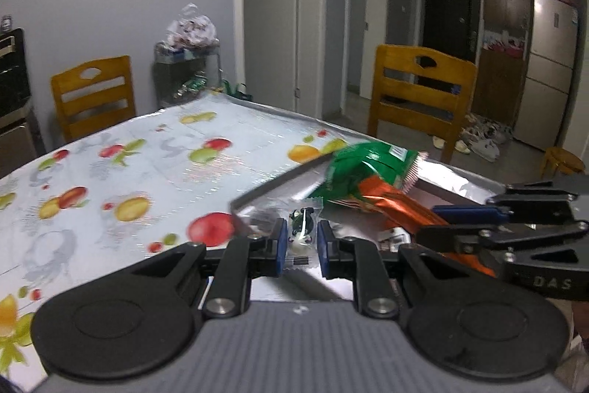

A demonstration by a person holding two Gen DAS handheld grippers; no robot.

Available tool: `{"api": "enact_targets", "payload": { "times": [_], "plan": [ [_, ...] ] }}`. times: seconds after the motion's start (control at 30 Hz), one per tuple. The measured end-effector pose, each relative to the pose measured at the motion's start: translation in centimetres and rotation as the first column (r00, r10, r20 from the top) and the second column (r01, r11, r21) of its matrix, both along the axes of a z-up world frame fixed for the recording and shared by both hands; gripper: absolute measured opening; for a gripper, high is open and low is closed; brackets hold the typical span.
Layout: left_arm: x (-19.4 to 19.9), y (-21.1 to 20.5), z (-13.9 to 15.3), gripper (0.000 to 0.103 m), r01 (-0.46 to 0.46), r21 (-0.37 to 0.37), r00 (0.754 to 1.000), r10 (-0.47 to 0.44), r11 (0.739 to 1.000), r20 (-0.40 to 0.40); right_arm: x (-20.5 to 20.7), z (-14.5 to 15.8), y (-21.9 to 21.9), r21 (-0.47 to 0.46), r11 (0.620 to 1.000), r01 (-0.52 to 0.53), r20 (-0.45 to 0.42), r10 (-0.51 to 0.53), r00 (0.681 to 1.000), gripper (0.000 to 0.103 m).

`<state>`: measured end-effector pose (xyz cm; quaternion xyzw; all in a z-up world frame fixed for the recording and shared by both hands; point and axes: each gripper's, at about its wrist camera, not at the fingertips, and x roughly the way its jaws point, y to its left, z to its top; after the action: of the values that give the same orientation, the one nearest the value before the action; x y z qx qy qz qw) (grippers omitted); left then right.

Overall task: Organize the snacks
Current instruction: 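Carry the small item and orange bar over the gray box with both tools, then open both tools to drop the small item and orange bar into the box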

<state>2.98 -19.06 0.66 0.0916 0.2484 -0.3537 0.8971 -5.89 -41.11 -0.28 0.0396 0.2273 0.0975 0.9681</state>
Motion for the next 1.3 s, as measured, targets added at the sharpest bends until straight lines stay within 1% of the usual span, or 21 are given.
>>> {"api": "enact_targets", "payload": {
  "times": [0.1, 0.23, 0.5, 0.6, 0.77, 1.3],
  "plan": [
    [0.2, -1.7, -0.6, 0.015, 0.022, 0.01, 1.0, -0.022, 1.0, -0.016, 1.0, -0.6, -0.6, 0.009, 1.0, 0.007, -0.029, -0.007, 1.0, 0.023],
    [1.0, -3.3, -1.4, 0.015, 0.028, 0.01, 0.998, -0.028, 1.0, -0.051, 2.4, -1.2, -1.0, 0.002, 1.0, 0.023, -0.051, -0.023, 0.998, 0.023],
    [2.0, -5.4, -3.4, 0.015, 0.035, 0.05, 0.996, -0.03, 0.998, -0.088, 4.4, -2.2, -1.5, -0.006, 1.0, 0.026, -0.118, -0.027, 0.993, 0.023],
    [2.1, -5.5, -3.8, 0.015, 0.046, 0.058, 0.995, -0.041, 0.997, -0.096, 4.6, -2.5, -1.6, -0.014, 0.999, 0.029, -0.129, -0.03, 0.991, 0.023],
    [2.2, -5.8, -4.3, 0.015, 0.051, 0.068, 0.993, -0.043, 0.996, -0.106, 4.8, -2.9, -1.9, -0.003, 0.999, 0.035, -0.144, -0.035, 0.989, 0.023],
    [2.2, -5.5, -4.6, 0.015, 0.057, 0.073, 0.993, -0.05, 0.996, -0.103, 4.9, -2.8, -1.7, -0.013, 0.999, 0.04, -0.145, -0.042, 0.989, 0.024]
  ]
}}
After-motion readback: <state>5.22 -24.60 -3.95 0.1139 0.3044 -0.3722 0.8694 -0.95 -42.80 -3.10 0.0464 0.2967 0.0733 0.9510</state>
